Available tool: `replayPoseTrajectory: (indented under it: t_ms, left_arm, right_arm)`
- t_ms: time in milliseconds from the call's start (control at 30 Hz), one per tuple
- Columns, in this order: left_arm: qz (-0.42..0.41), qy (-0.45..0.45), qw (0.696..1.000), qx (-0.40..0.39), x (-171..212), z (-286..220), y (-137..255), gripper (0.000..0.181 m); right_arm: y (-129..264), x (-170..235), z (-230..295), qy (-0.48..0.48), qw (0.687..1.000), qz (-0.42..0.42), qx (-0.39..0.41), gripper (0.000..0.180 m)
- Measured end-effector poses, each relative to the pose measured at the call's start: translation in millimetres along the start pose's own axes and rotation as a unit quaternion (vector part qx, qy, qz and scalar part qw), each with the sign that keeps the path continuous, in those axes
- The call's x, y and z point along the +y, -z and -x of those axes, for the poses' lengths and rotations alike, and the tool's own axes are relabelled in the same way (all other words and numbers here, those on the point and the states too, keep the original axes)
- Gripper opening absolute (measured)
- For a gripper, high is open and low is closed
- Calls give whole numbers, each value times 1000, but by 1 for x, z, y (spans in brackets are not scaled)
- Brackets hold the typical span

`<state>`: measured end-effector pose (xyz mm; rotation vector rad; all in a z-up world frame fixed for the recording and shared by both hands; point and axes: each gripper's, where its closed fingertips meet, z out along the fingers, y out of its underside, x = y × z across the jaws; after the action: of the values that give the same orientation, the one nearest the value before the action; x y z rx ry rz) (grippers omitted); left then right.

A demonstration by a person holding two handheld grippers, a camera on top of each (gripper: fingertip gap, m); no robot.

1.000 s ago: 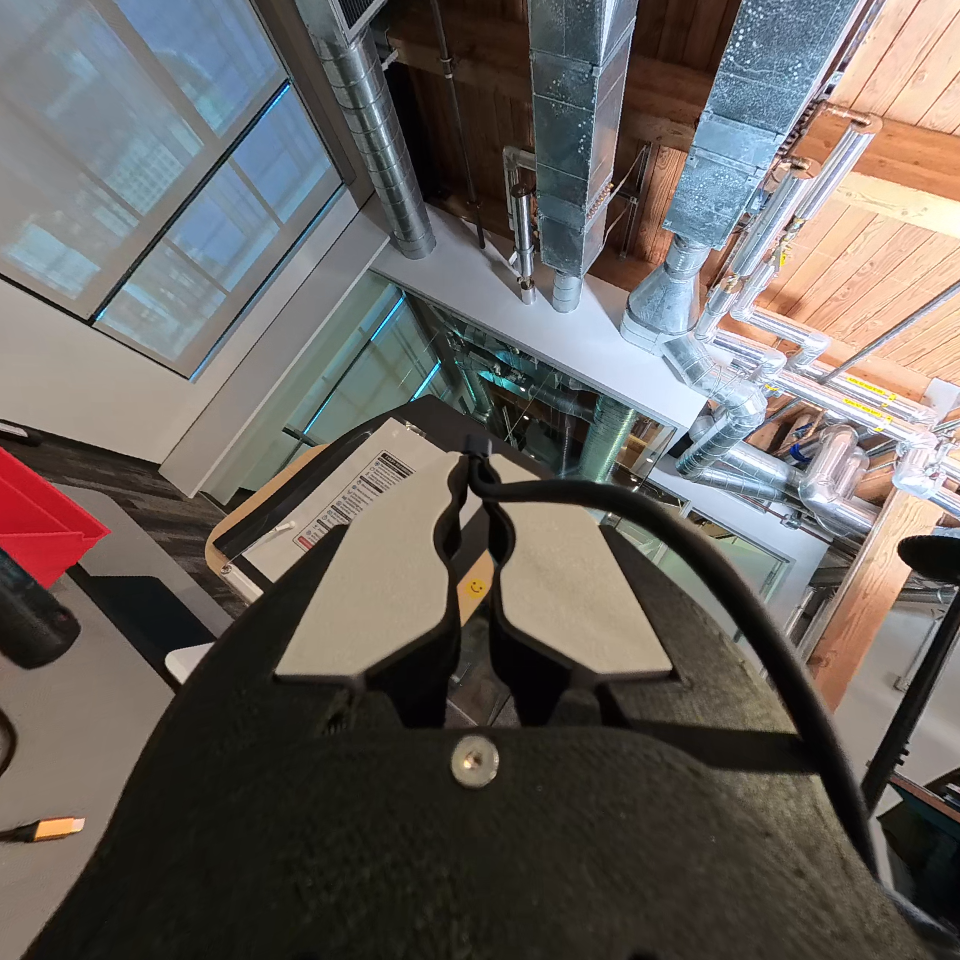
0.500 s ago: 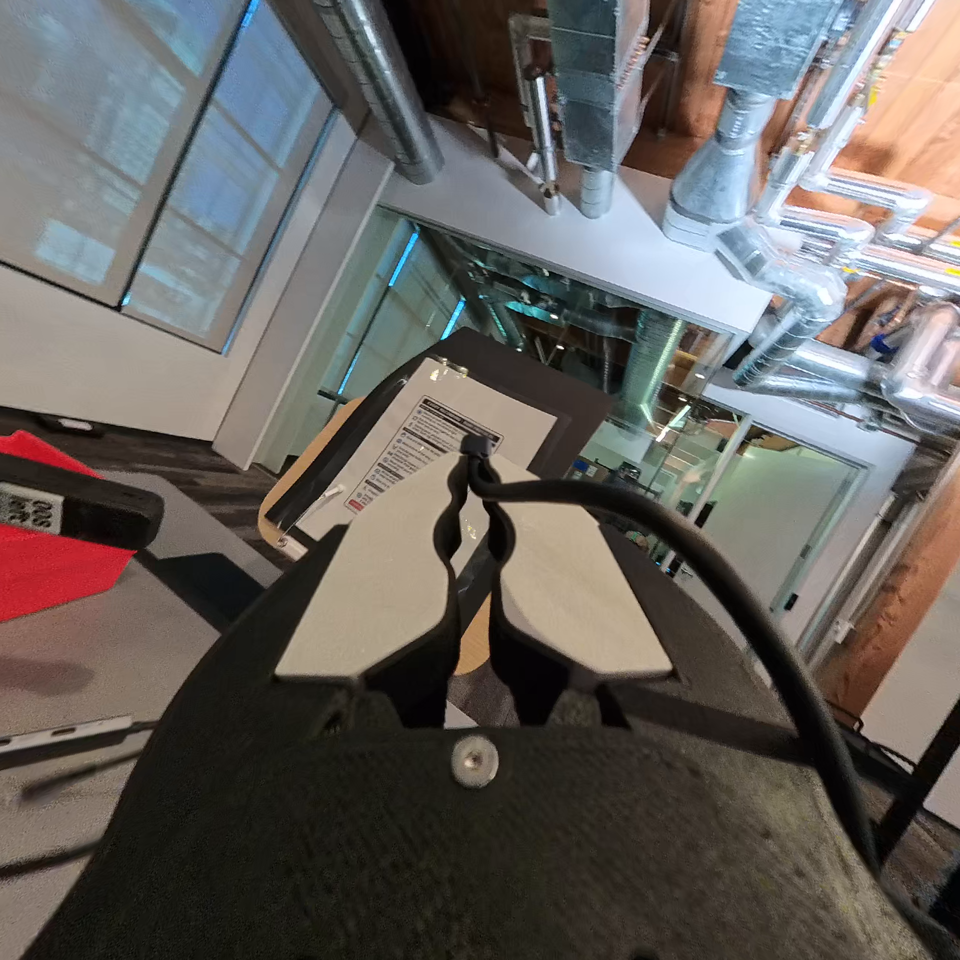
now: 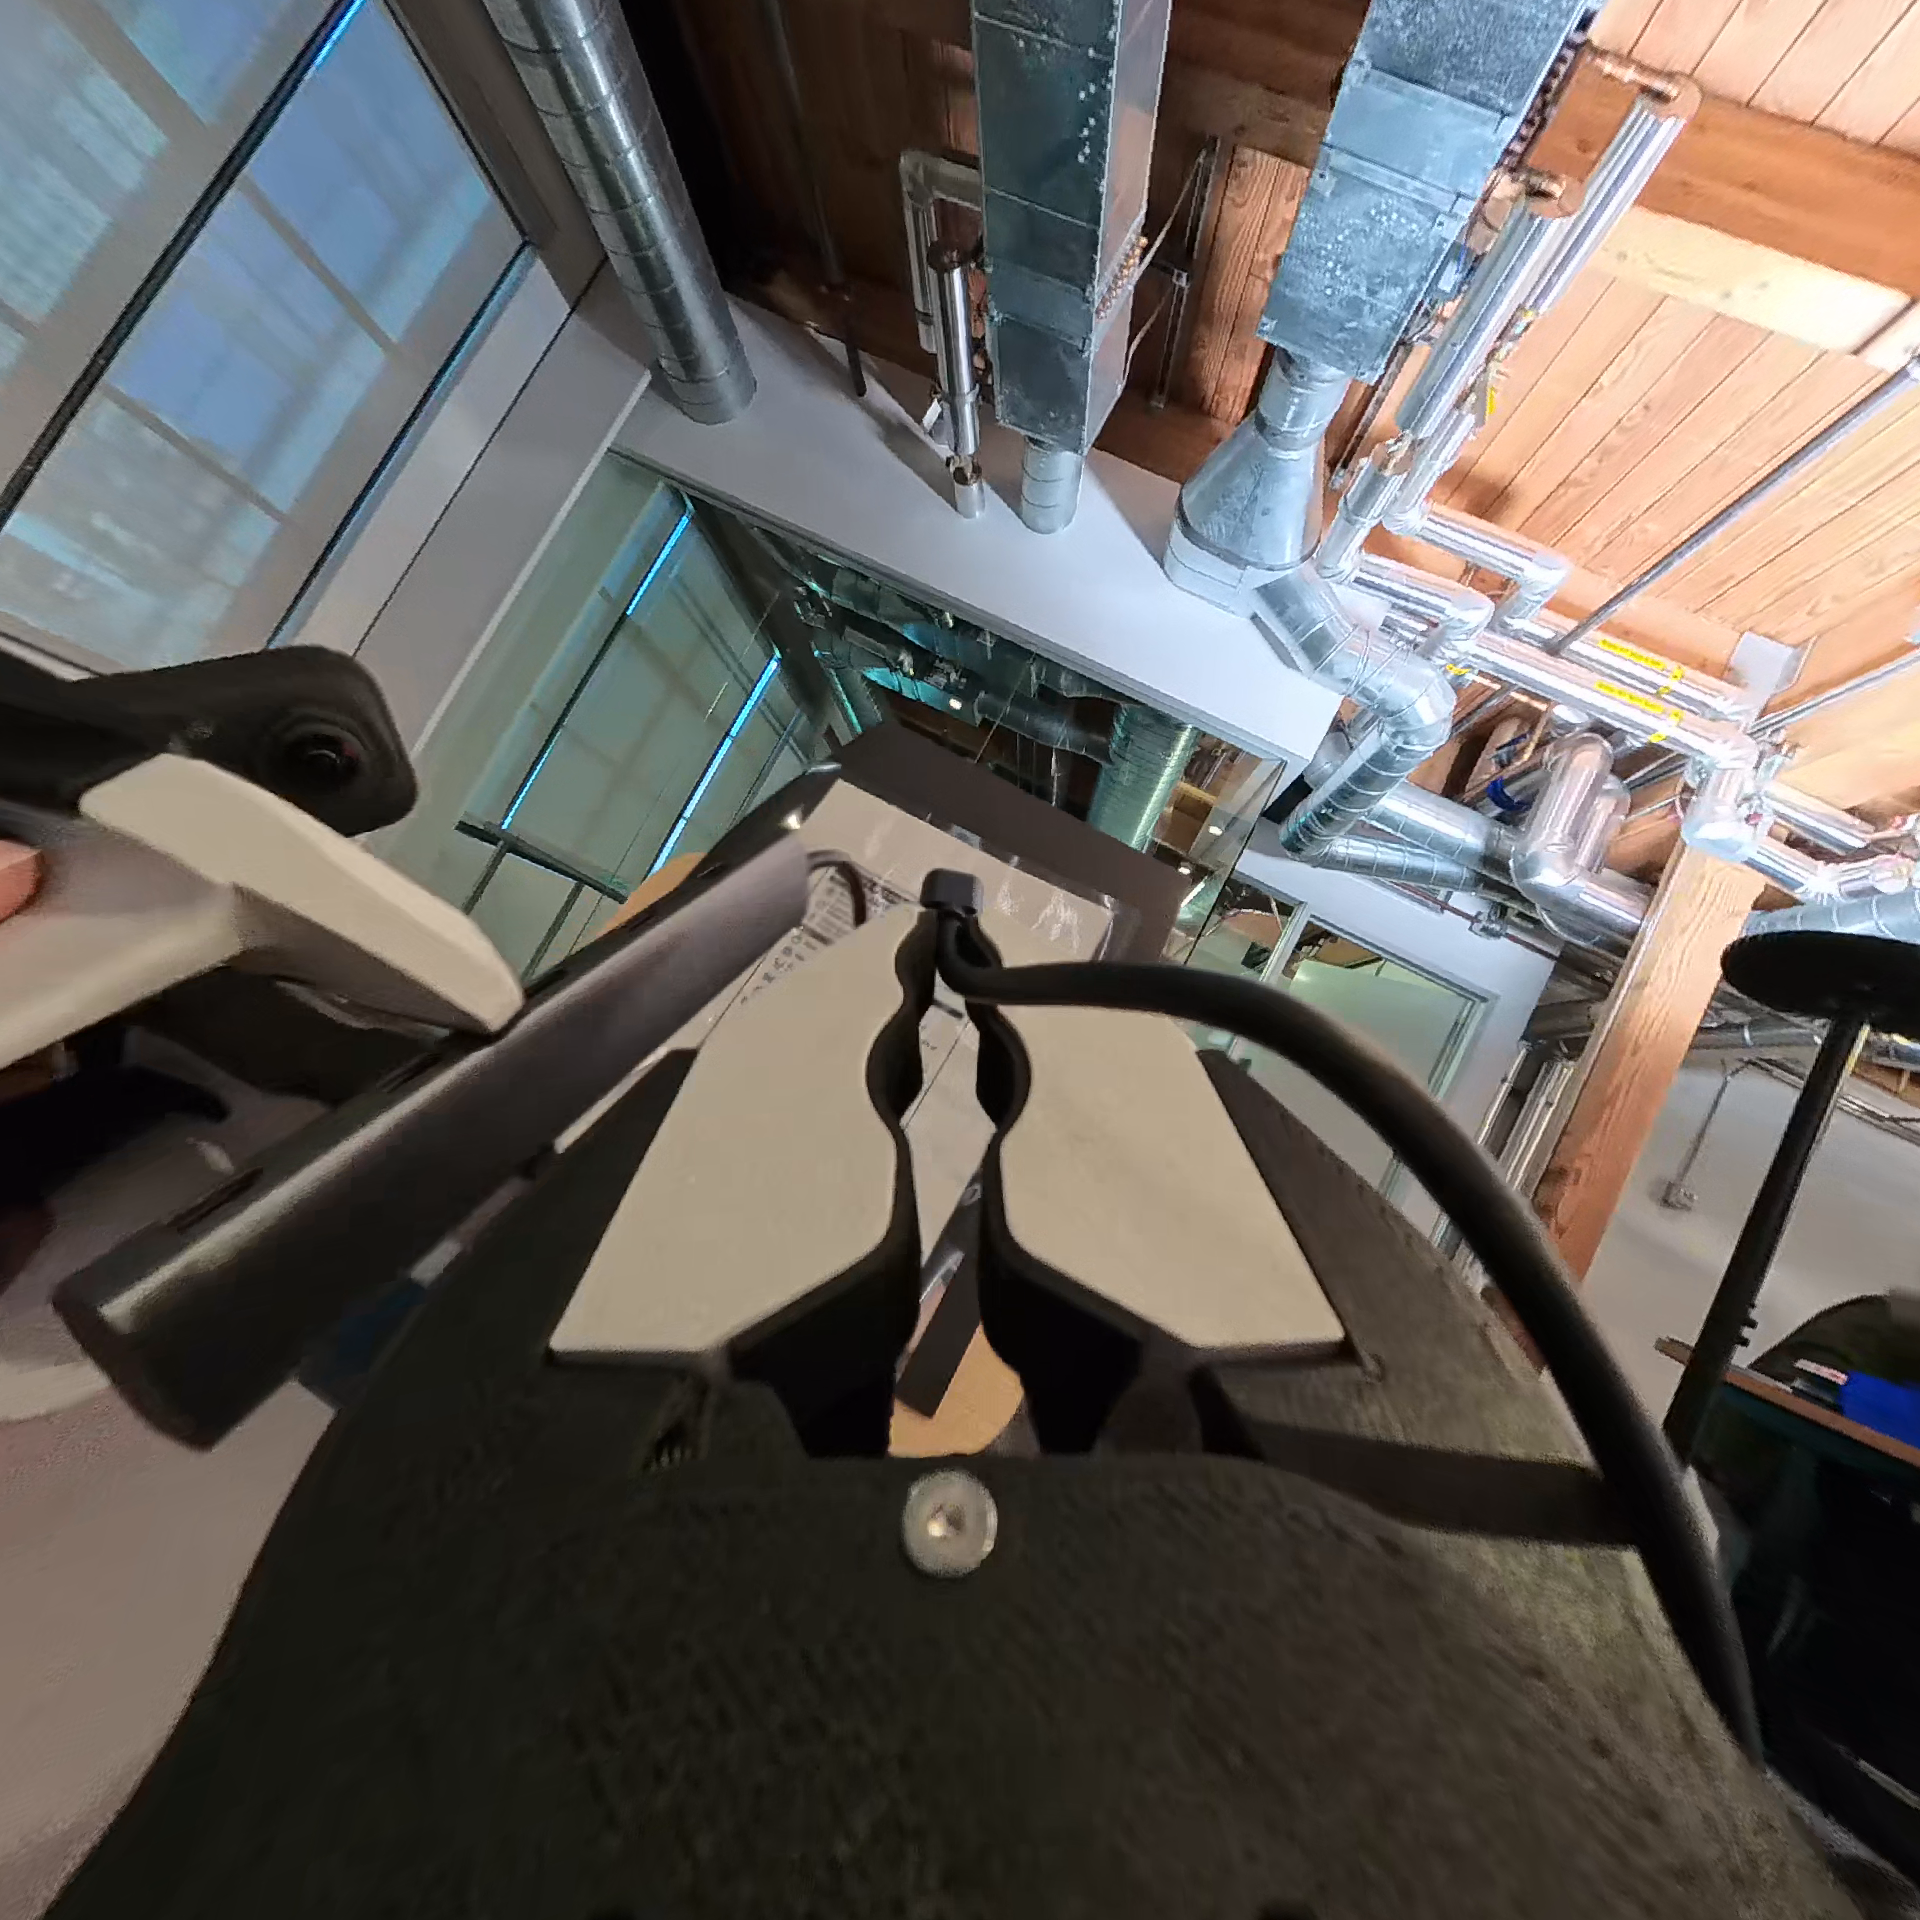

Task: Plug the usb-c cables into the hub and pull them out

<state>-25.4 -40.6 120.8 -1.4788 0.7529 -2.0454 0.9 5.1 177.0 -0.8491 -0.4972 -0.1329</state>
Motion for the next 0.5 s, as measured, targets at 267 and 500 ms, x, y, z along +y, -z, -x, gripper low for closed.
replayPoseTrajectory:
  t_ms: [267,500]
  left_arm:
    - [-5,-51,999,14,-5,-17,-7,21]
    - [20,-63,998,-5,2,-6,1,21]
  right_arm:
    - [4,-9,-2,37,999,-24,19,5]
    - [3,-6,21,98,995,-27,10,5]
